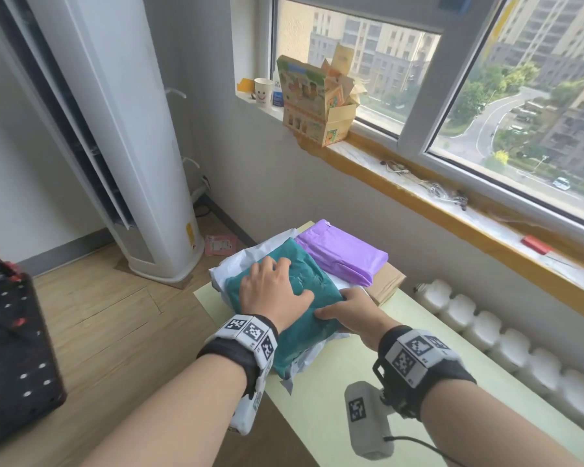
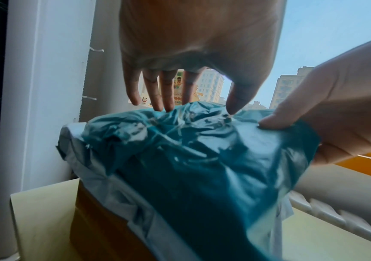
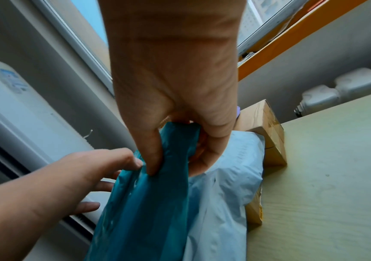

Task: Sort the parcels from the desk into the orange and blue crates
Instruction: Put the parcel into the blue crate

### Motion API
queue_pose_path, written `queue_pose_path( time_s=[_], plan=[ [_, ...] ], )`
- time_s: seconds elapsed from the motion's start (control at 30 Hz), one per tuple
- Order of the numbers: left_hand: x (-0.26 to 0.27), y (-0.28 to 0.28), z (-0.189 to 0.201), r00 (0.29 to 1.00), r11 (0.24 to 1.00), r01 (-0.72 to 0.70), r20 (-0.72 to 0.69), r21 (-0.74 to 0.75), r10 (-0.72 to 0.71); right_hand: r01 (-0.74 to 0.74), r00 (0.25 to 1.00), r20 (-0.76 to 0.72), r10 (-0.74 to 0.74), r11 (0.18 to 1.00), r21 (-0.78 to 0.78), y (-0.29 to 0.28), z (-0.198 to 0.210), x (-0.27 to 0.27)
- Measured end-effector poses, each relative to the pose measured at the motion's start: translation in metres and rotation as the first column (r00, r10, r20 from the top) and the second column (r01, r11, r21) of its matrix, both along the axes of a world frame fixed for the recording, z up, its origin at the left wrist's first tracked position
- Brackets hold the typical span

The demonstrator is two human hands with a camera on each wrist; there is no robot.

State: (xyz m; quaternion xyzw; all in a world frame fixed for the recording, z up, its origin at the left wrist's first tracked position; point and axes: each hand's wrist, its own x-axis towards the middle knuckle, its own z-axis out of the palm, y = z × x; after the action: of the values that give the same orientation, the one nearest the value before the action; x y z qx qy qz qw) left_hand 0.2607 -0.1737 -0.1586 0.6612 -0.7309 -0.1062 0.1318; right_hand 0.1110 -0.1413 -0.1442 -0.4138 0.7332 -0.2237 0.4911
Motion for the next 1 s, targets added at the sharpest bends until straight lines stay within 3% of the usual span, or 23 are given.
queue_pose_path(
  time_s=[0.13, 0.33, 0.5, 0.63, 0.73, 0.83, 0.9, 1.0],
  plan=[
    [-0.006, 0.005, 0.017, 0.999, 0.998, 0.015, -0.048, -0.058, -0.018, 0.053, 0.985, 0.167, -0.052, 0.999, 0.001, 0.013, 0.016, -0.011],
    [-0.032, 0.019, 0.051, 0.986, 0.981, 0.065, -0.138, -0.181, -0.090, 0.127, 0.962, 0.253, -0.106, 0.990, -0.068, 0.037, 0.048, -0.046],
    [-0.062, 0.032, 0.077, 0.972, 0.972, 0.114, -0.180, -0.206, -0.153, 0.297, 0.941, 0.233, -0.245, 0.928, -0.223, 0.063, 0.074, -0.075],
    [-0.093, 0.044, 0.098, 0.948, 0.992, 0.121, -0.290, -0.044, -0.128, 0.366, 0.930, 0.118, -0.348, 0.840, -0.400, 0.079, 0.088, -0.096],
    [-0.119, 0.048, 0.109, 0.852, 0.972, 0.159, -0.521, 0.172, -0.047, 0.292, 0.934, -0.029, -0.357, 0.805, -0.516, 0.094, 0.098, -0.108],
    [-0.142, 0.052, 0.118, 0.639, 0.913, 0.234, -0.761, 0.333, 0.113, 0.209, 0.932, -0.112, -0.346, 0.763, -0.612, 0.108, 0.103, -0.122],
    [-0.155, 0.054, 0.120, 0.540, 0.872, 0.279, -0.816, 0.403, 0.204, 0.143, 0.921, -0.189, -0.342, 0.745, -0.652, 0.117, 0.105, -0.127],
    [-0.169, 0.060, 0.120, 0.488, 0.836, 0.299, -0.827, 0.461, 0.281, 0.016, 0.865, -0.351, -0.359, 0.718, -0.696, 0.129, 0.103, -0.130]
  ],
)
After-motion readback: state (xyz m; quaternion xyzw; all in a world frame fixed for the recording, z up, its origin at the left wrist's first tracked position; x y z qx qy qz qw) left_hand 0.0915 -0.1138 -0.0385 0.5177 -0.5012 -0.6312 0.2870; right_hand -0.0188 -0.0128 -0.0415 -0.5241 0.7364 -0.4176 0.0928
